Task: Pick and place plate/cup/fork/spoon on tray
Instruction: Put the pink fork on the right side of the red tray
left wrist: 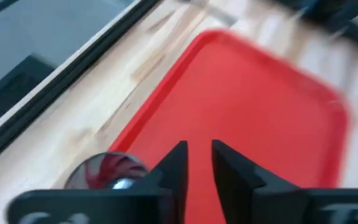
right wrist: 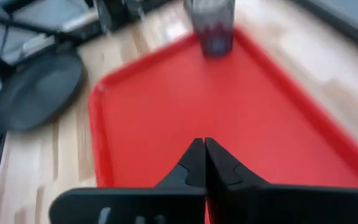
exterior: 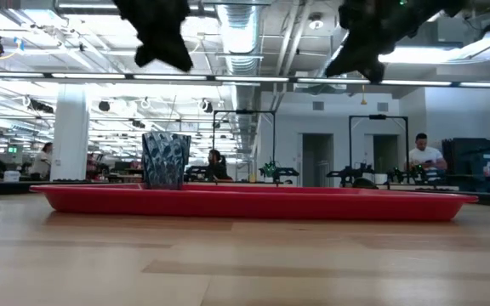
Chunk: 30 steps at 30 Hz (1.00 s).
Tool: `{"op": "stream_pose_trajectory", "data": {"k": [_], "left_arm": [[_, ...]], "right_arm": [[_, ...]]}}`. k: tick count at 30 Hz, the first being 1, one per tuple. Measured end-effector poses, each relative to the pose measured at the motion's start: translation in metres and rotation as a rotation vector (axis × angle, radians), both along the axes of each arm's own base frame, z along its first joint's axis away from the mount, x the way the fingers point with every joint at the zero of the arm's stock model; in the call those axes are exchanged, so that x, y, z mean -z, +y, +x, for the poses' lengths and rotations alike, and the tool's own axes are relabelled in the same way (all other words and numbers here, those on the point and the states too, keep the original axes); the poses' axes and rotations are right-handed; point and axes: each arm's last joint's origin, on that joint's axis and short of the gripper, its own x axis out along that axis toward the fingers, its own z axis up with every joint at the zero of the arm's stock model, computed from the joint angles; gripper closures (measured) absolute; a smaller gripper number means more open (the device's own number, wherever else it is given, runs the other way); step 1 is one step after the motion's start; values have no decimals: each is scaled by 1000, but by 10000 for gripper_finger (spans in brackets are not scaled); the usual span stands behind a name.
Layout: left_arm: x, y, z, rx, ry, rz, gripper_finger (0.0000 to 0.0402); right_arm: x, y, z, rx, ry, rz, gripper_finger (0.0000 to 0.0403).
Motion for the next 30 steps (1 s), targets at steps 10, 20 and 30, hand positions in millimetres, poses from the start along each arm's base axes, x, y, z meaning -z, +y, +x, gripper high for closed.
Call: {"op": "stream_pose_trajectory", "data": {"k": [10,20,30], "left_arm": [[13,-32,-66,62,-394,-11,398],[81,-45,-91,22,-612,-125,401],[92,-46,-95,33,-591,-100,401]], "right_arm": [[18,56,-5,-59,175,234,395],[50,138,-5,56,361,566,391],[87,217,-11,291,515,790,390]]}}
